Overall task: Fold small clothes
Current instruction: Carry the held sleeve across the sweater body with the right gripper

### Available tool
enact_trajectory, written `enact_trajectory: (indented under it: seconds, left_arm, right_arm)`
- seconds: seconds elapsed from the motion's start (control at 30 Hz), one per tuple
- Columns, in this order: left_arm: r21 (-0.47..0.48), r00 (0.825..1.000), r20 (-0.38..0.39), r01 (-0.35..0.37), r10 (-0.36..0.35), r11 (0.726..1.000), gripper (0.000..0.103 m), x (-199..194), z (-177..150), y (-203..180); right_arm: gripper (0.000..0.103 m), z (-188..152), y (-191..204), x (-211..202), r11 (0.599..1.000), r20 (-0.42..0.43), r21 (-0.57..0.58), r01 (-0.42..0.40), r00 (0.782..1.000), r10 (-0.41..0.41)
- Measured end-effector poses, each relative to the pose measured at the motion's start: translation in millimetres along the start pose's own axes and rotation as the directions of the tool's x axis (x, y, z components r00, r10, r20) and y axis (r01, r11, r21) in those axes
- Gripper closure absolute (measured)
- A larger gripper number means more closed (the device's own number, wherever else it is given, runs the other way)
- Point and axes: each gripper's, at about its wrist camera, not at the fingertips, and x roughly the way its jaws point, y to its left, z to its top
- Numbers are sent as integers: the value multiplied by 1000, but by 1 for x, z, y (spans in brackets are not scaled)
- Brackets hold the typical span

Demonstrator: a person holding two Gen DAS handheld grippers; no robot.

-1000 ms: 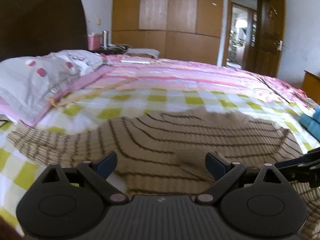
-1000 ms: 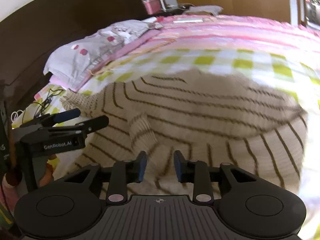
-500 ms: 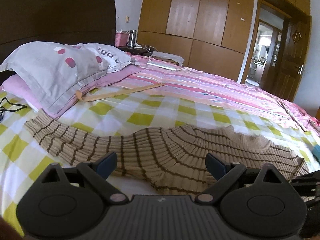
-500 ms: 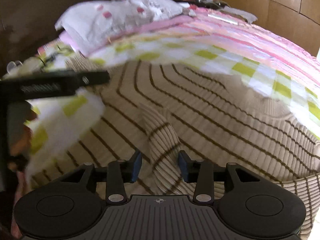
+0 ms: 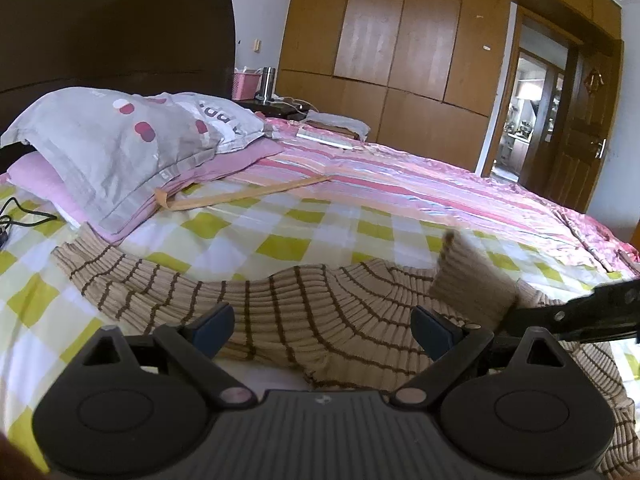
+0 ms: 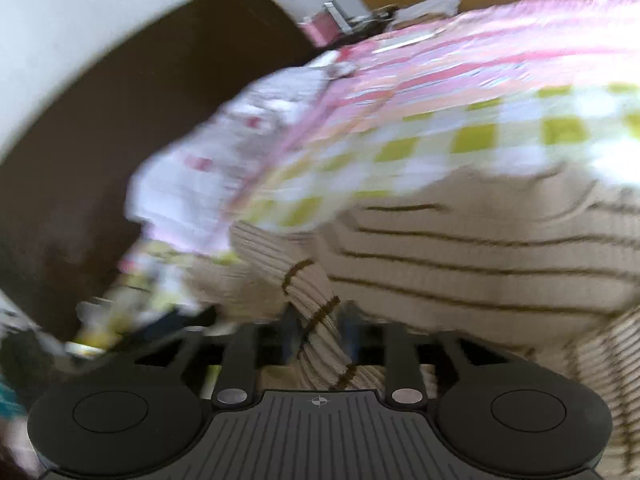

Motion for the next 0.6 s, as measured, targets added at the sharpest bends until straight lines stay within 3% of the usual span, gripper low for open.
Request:
enact_trajectory:
  seconds: [0.07,0.17,0.4,0.6]
  left_arm:
    - [-1,1000,-2,-3,3,1000,3,0,0,1]
    - [-8,1000,4,-7,7,1000,3,0,0,2]
    - [-25,999,19,-29,29,999,3,-2,2,8]
    - [-47,999,15,-43,43,998,3,0,4,15]
  right_arm:
    - [62,-7,5,2,995,5,-54,85,996,-85]
    - [62,-20,20,-2,977,41,-148,153,988,-149]
    - [64,-47,68,17,909,27,-398,121,992,-120]
    - [69,-56,80,58,818,32,-537,208,974,-226]
